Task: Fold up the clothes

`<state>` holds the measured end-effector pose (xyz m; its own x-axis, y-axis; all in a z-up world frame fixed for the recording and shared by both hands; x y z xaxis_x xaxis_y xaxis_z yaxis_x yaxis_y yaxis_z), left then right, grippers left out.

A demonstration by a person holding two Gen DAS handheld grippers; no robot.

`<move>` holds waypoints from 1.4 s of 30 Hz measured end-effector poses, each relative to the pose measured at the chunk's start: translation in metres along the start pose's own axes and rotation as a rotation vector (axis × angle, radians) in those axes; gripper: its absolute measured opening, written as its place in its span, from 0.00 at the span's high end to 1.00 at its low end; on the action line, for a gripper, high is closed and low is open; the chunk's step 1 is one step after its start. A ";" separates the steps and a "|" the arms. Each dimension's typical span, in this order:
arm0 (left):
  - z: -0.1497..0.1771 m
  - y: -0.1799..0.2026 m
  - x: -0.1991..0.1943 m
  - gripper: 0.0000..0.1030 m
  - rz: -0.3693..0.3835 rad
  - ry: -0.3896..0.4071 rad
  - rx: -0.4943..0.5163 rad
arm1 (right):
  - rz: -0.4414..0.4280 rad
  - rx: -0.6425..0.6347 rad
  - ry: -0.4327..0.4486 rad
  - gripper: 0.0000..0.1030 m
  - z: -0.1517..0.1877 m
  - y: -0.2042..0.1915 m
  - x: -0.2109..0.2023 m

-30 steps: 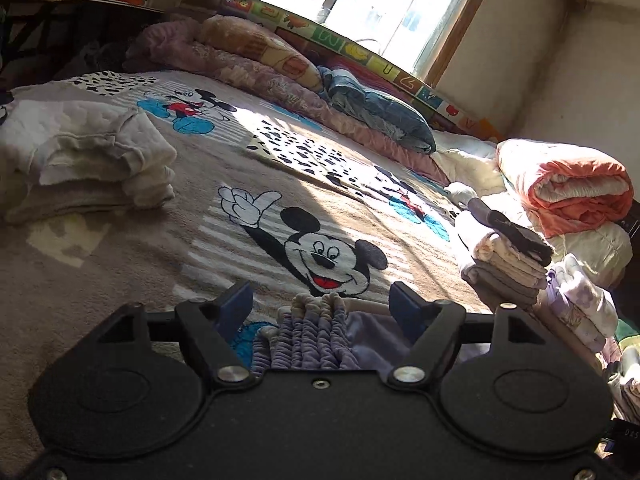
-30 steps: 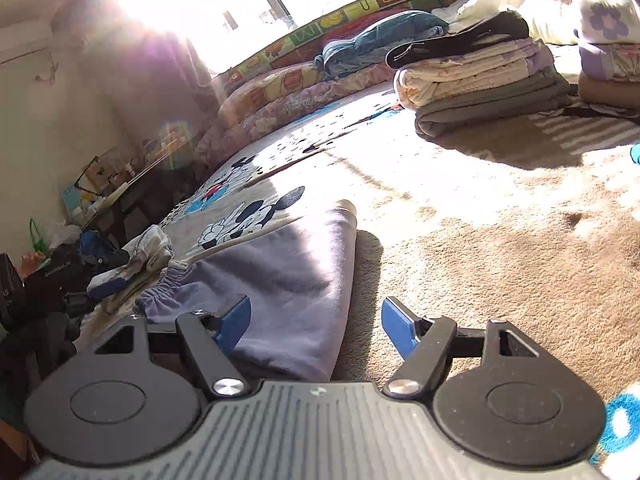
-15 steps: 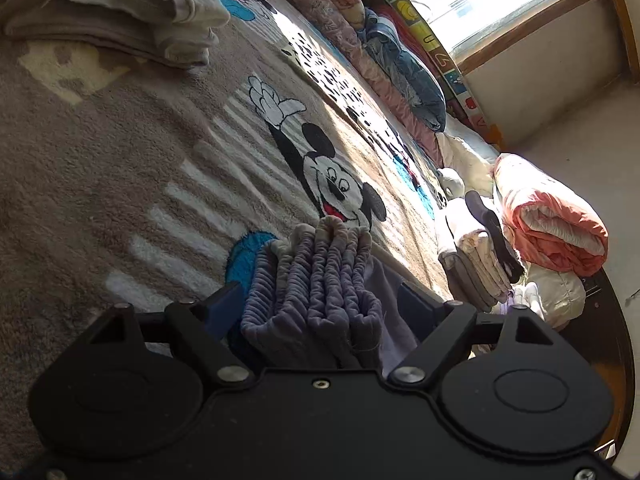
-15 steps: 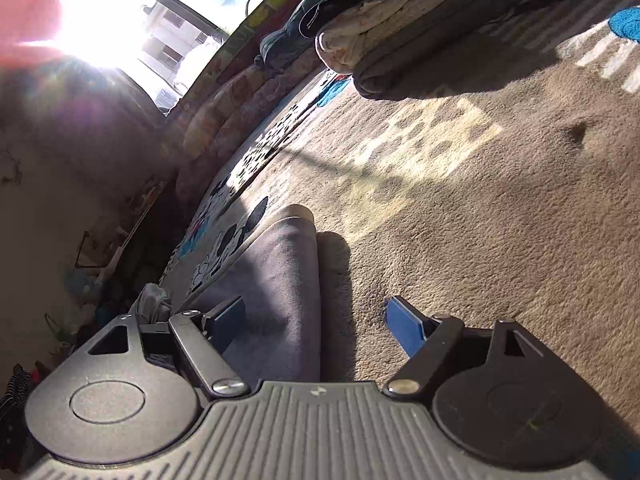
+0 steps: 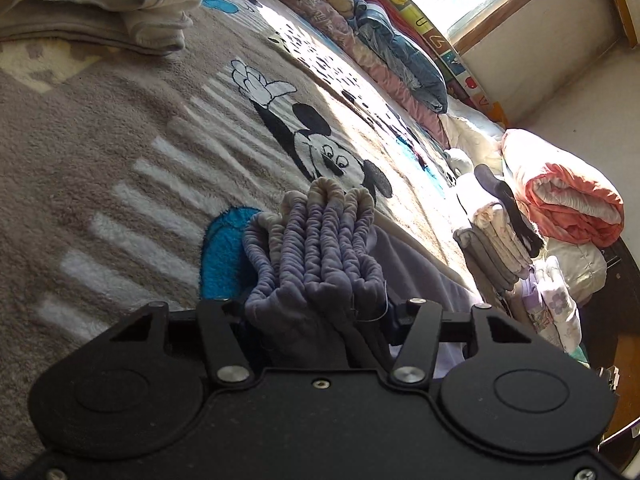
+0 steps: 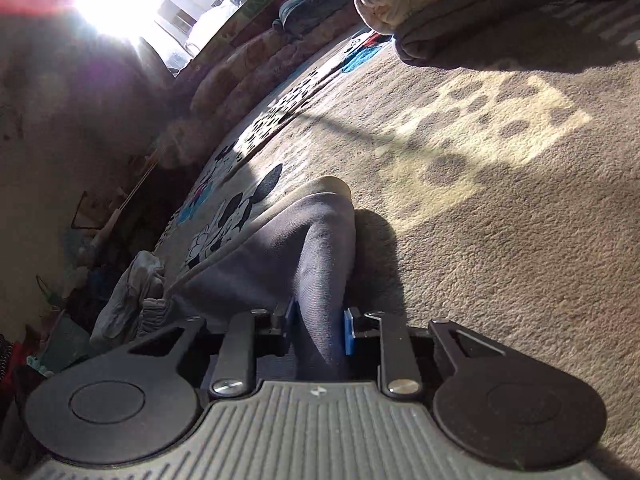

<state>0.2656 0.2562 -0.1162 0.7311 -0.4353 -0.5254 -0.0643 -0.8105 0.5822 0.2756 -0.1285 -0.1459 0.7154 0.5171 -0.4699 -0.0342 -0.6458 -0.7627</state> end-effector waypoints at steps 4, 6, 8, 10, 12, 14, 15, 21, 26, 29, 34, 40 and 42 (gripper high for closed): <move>0.000 -0.002 -0.003 0.62 0.026 0.013 -0.020 | -0.035 0.049 0.029 0.87 0.003 0.003 -0.014; -0.001 -0.003 -0.006 0.65 0.046 0.017 -0.042 | -0.059 0.068 0.037 0.88 0.003 0.000 -0.024; -0.003 -0.001 -0.010 0.66 0.063 0.019 -0.058 | -0.080 0.086 0.036 0.89 0.003 -0.005 -0.033; -0.005 0.004 -0.014 0.66 0.086 0.021 -0.064 | -0.103 0.123 0.043 0.90 0.001 -0.007 -0.046; -0.005 0.009 -0.017 0.66 0.116 0.016 -0.068 | -0.117 0.152 0.055 0.90 -0.001 -0.008 -0.060; -0.005 0.017 -0.019 0.67 0.151 0.006 -0.075 | -0.130 0.171 0.071 0.90 -0.003 -0.007 -0.077; -0.003 0.021 -0.019 0.67 0.170 -0.003 -0.079 | -0.134 0.179 0.079 0.90 -0.004 -0.005 -0.086; 0.015 0.052 -0.009 0.67 0.264 -0.080 -0.090 | -0.117 0.179 0.136 0.90 -0.006 0.011 -0.145; 0.044 0.070 0.019 0.66 0.215 -0.172 -0.096 | 0.094 0.065 0.131 0.86 -0.004 0.037 -0.152; 0.056 0.068 0.029 0.58 0.173 -0.189 -0.116 | 0.260 -0.039 0.117 0.76 0.006 0.049 -0.145; 0.045 0.054 0.011 0.37 0.246 -0.137 -0.185 | 0.259 -0.293 0.219 0.62 0.025 0.006 -0.167; 0.032 0.043 -0.012 0.36 0.219 -0.073 -0.194 | 0.233 -0.770 0.105 0.37 0.077 -0.094 -0.130; 0.029 0.046 -0.019 0.36 0.192 -0.062 -0.153 | 0.267 -0.950 0.051 0.33 0.106 -0.123 -0.108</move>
<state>0.2286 0.2161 -0.0980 0.6718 -0.6025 -0.4308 -0.0905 -0.6440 0.7596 0.1281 -0.0457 -0.0487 0.7960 0.2779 -0.5378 0.3594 -0.9318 0.0504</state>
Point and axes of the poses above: each gripper's, at about its wrist camera, not at the fingertips, and x roughly the way its jaws point, y to its right, z to its underside, the point moved 1 cm from there along x, roughly the way its jaws point, and after that the axes turned 7 degrees about x, right-handed, at the moved point
